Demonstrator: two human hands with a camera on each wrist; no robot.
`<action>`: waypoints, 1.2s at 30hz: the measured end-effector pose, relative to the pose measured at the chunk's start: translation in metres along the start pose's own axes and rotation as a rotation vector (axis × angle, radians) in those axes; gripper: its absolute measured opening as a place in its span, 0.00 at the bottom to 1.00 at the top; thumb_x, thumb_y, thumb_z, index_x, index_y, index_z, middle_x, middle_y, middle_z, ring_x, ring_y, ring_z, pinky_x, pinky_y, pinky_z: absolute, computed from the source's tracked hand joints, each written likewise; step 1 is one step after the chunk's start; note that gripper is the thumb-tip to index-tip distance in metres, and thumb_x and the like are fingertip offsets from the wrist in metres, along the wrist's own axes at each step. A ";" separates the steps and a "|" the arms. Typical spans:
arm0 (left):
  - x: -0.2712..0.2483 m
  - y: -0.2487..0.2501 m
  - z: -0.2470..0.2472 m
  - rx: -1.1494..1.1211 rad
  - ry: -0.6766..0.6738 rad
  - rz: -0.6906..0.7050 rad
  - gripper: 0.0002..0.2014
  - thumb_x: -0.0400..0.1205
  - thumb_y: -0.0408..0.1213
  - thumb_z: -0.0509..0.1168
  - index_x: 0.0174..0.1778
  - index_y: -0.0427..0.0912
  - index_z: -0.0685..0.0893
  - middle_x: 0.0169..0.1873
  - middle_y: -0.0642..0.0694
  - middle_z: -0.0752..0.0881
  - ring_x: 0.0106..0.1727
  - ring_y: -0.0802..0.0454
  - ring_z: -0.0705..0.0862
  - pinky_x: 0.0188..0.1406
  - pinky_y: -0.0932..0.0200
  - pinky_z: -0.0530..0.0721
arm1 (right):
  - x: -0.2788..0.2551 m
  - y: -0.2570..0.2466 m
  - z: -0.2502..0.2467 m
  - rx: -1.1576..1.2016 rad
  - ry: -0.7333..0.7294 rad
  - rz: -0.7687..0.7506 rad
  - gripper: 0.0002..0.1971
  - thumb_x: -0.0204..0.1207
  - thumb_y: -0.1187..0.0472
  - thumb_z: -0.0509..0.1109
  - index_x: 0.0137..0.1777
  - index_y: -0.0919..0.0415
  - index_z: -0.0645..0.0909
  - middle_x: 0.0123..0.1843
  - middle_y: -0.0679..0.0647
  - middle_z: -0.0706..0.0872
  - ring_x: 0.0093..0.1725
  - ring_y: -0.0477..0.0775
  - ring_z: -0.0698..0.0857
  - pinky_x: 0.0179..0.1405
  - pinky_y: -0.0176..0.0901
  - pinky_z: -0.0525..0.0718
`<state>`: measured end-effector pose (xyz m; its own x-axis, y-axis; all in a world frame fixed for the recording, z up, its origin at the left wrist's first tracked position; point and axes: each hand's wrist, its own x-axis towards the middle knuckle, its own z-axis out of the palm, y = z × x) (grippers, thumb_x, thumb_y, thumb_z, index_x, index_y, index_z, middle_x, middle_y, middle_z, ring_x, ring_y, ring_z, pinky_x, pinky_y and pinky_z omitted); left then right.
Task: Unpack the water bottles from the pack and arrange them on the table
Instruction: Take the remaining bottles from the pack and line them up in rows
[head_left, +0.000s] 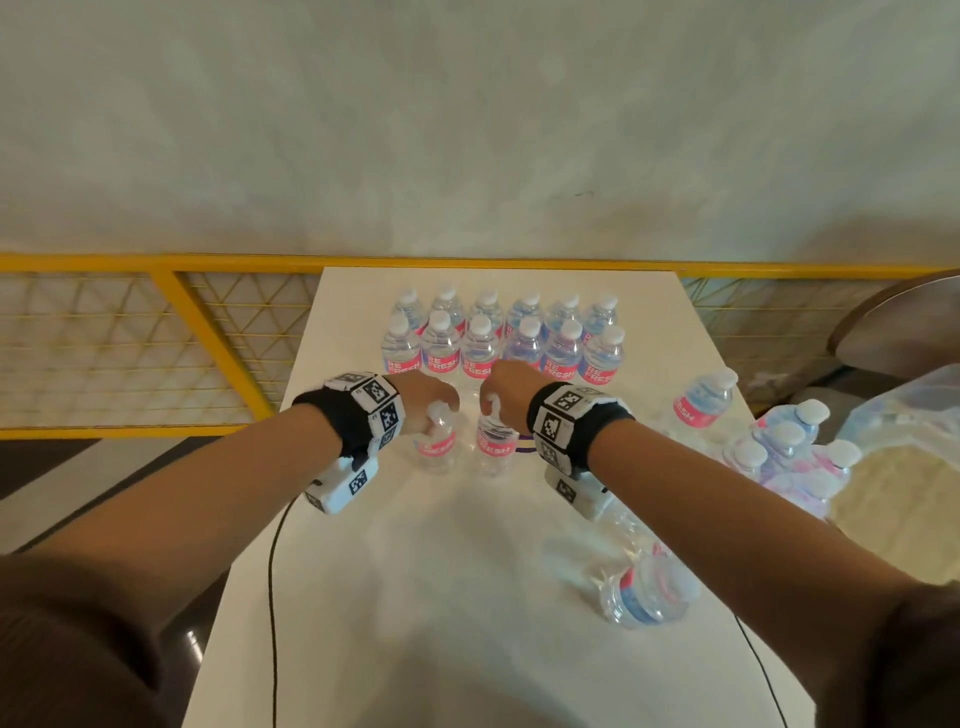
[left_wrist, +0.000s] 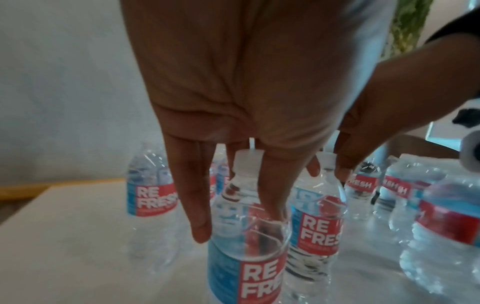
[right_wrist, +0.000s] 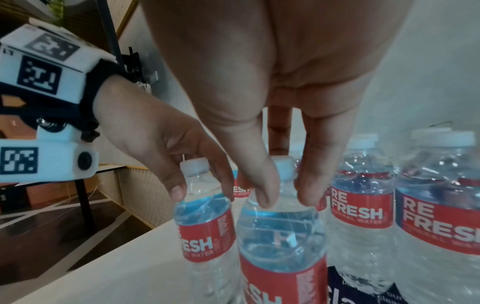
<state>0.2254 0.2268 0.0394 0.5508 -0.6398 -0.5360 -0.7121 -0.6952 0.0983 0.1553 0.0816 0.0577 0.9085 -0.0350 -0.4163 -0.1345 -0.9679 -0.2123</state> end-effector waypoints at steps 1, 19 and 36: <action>0.000 -0.004 -0.002 0.018 -0.002 -0.006 0.24 0.82 0.36 0.63 0.76 0.49 0.69 0.74 0.45 0.73 0.73 0.43 0.73 0.70 0.53 0.71 | 0.004 -0.003 -0.001 0.010 0.008 0.001 0.15 0.78 0.73 0.65 0.63 0.65 0.82 0.70 0.59 0.76 0.66 0.60 0.79 0.63 0.43 0.77; 0.005 -0.051 0.000 -0.251 0.180 -0.152 0.20 0.79 0.37 0.66 0.68 0.43 0.75 0.63 0.41 0.82 0.62 0.39 0.81 0.59 0.50 0.78 | 0.040 -0.019 0.004 0.041 0.087 -0.041 0.22 0.77 0.74 0.64 0.69 0.57 0.76 0.67 0.60 0.80 0.62 0.62 0.82 0.57 0.46 0.81; 0.005 -0.066 -0.004 -0.425 0.252 -0.235 0.25 0.78 0.42 0.70 0.71 0.44 0.76 0.67 0.41 0.81 0.67 0.39 0.78 0.69 0.48 0.76 | 0.060 -0.027 0.001 0.096 0.106 -0.096 0.20 0.77 0.73 0.64 0.67 0.56 0.79 0.67 0.59 0.79 0.65 0.61 0.80 0.63 0.48 0.79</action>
<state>0.2769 0.2684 0.0341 0.7983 -0.4734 -0.3722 -0.3470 -0.8668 0.3581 0.2136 0.1059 0.0378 0.9550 0.0257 -0.2954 -0.0775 -0.9399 -0.3325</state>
